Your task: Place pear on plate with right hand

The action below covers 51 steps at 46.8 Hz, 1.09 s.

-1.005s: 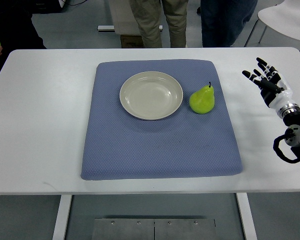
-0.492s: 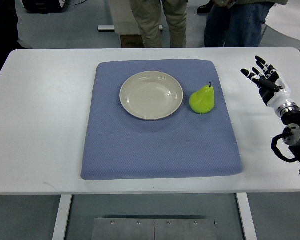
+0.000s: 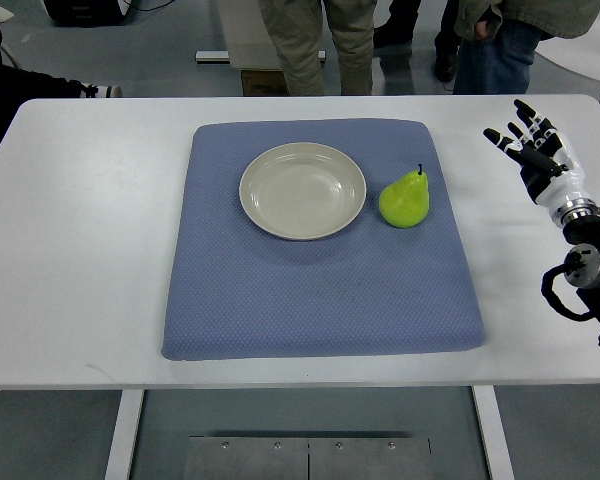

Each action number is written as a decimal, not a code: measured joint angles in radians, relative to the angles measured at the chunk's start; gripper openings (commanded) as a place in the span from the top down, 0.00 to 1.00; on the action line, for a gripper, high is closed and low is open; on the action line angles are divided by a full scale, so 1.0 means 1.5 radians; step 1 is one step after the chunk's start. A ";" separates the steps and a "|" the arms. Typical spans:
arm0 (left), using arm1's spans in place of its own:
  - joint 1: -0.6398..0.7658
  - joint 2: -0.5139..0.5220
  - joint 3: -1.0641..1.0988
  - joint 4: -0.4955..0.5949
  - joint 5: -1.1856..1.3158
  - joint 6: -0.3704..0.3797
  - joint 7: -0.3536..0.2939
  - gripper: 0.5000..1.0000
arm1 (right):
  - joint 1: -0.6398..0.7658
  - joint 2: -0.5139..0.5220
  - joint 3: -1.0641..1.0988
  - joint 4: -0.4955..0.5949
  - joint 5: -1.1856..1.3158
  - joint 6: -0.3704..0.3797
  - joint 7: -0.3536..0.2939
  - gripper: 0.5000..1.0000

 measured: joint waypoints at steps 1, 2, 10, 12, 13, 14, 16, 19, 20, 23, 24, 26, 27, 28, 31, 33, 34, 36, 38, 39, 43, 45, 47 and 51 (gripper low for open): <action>0.000 0.000 0.000 0.000 0.000 0.000 0.000 0.00 | 0.001 0.001 -0.002 0.000 0.000 0.000 0.000 0.00; 0.000 0.000 0.000 0.000 0.000 0.000 0.000 0.00 | 0.001 0.002 -0.005 0.000 -0.001 0.000 0.000 0.00; 0.000 0.000 0.000 0.000 0.000 0.000 0.000 0.00 | 0.018 0.010 -0.051 0.001 -0.001 0.000 0.006 0.00; 0.000 0.000 0.000 0.000 0.000 0.000 0.000 0.00 | 0.022 0.012 -0.059 0.001 -0.001 0.000 0.006 0.00; 0.000 0.000 0.000 0.000 0.000 0.000 0.000 0.00 | 0.024 0.013 -0.062 0.001 -0.001 0.000 0.006 0.00; 0.000 0.000 0.000 0.000 0.000 0.000 0.000 0.00 | 0.025 0.013 -0.066 0.001 -0.001 0.000 0.007 0.00; 0.000 0.000 0.000 0.000 0.000 0.000 0.000 0.00 | 0.029 0.014 -0.074 0.001 -0.001 0.000 0.007 0.00; 0.000 0.000 0.000 0.000 0.000 0.000 0.000 0.00 | 0.035 0.014 -0.086 0.001 -0.001 0.001 0.007 0.00; 0.000 0.000 0.000 0.000 0.000 0.000 0.000 0.00 | 0.037 0.014 -0.092 0.001 -0.001 0.001 0.009 0.00; 0.000 0.000 0.000 0.000 0.000 0.000 0.000 0.00 | 0.041 0.014 -0.104 0.001 -0.002 0.006 0.018 0.00; 0.000 0.000 0.000 0.000 0.000 0.000 0.000 0.00 | 0.043 0.014 -0.110 0.001 -0.002 0.009 0.025 0.00; 0.000 0.000 0.000 0.000 0.000 0.000 0.000 0.00 | 0.046 0.014 -0.120 0.001 -0.002 0.014 0.034 0.00; 0.000 0.000 0.000 0.000 0.000 0.000 0.000 0.00 | 0.048 0.014 -0.128 0.001 -0.002 0.018 0.040 0.00; 0.000 0.000 0.000 0.000 0.000 0.000 0.000 0.00 | 0.049 0.014 -0.133 0.001 -0.002 0.020 0.044 0.00; 0.000 0.000 0.000 0.000 0.000 0.000 0.000 0.00 | 0.053 0.014 -0.148 0.001 -0.002 0.024 0.055 0.00; 0.000 0.000 0.000 0.000 0.000 0.000 0.000 0.00 | 0.053 0.014 -0.156 0.000 -0.003 0.025 0.061 0.00; 0.000 0.000 0.000 0.000 0.000 0.000 0.000 0.00 | 0.053 0.014 -0.159 0.001 -0.003 0.025 0.064 0.00; 0.000 0.000 0.000 0.000 0.000 0.000 0.000 0.00 | 0.053 0.014 -0.165 0.001 -0.005 0.026 0.071 0.00; 0.000 0.000 0.000 0.000 0.000 0.000 0.000 0.00 | 0.053 0.014 -0.169 0.001 -0.012 0.026 0.075 0.00; 0.000 0.000 0.000 0.000 0.000 0.000 0.000 0.00 | 0.053 0.014 -0.170 0.001 -0.016 0.027 0.077 0.00; 0.000 0.000 0.000 0.000 0.000 0.000 0.000 0.00 | 0.053 0.016 -0.174 0.001 -0.041 0.030 0.088 0.00; 0.000 0.000 0.000 0.000 0.000 0.000 0.000 0.00 | 0.052 0.018 -0.175 0.001 -0.056 0.036 0.093 0.00; 0.000 0.000 0.000 0.000 0.000 0.000 0.000 0.00 | 0.051 0.020 -0.175 0.001 -0.069 0.041 0.095 0.00; 0.000 0.000 0.000 0.000 0.000 0.000 0.000 0.00 | 0.048 0.022 -0.180 0.000 -0.093 0.046 0.100 0.00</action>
